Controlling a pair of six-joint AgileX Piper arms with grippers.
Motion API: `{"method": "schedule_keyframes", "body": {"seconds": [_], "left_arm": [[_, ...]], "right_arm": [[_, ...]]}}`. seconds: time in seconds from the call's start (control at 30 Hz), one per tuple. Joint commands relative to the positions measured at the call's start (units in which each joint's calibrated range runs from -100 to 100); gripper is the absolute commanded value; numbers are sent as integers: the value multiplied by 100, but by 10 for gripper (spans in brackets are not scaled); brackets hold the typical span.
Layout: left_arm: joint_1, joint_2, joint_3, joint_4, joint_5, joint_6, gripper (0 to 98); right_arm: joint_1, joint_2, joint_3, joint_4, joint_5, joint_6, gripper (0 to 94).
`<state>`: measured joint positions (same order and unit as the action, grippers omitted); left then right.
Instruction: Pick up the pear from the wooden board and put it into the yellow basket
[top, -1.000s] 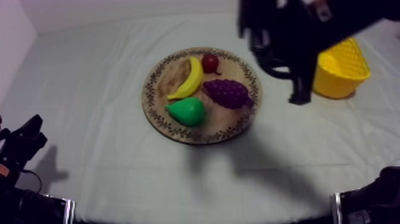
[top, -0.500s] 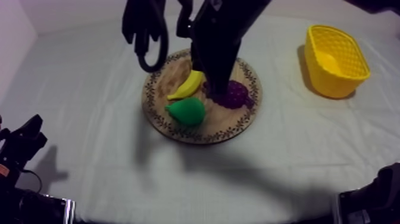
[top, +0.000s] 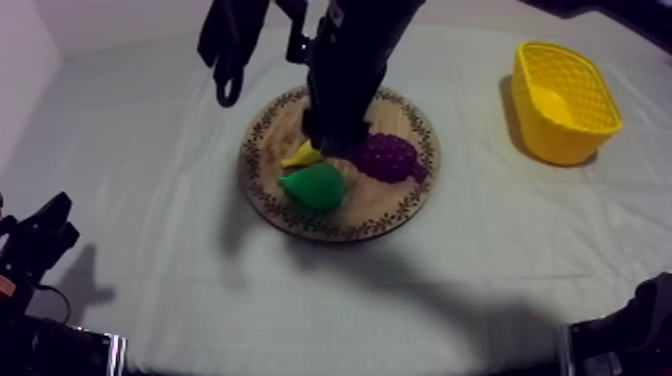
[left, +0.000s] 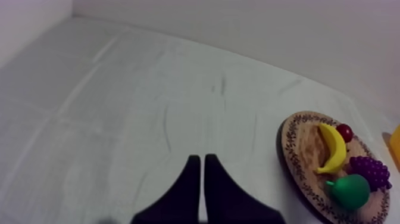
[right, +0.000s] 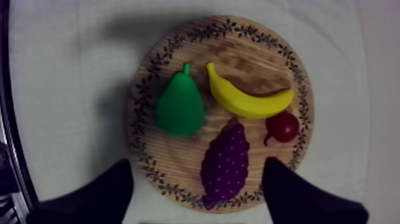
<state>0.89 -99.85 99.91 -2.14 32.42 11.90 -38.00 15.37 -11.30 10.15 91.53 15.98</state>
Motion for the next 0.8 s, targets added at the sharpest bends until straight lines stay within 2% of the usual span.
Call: {"method": "schedule_keyframes", "body": {"seconds": [0.0, 0.4, 0.77], "left_arm": [[1, 2, -2, -3, 0, -1, 1], [1, 2, -2, -3, 0, -1, 1], [1, 2, -2, -3, 0, -1, 1]], "right_arm": [[-11, 65, 53, 3, -37, -21, 748], [-17, 1007, 533, -11, -642, -253, 767], [36, 2140, 198, -17, -943, -367, 766]]}}
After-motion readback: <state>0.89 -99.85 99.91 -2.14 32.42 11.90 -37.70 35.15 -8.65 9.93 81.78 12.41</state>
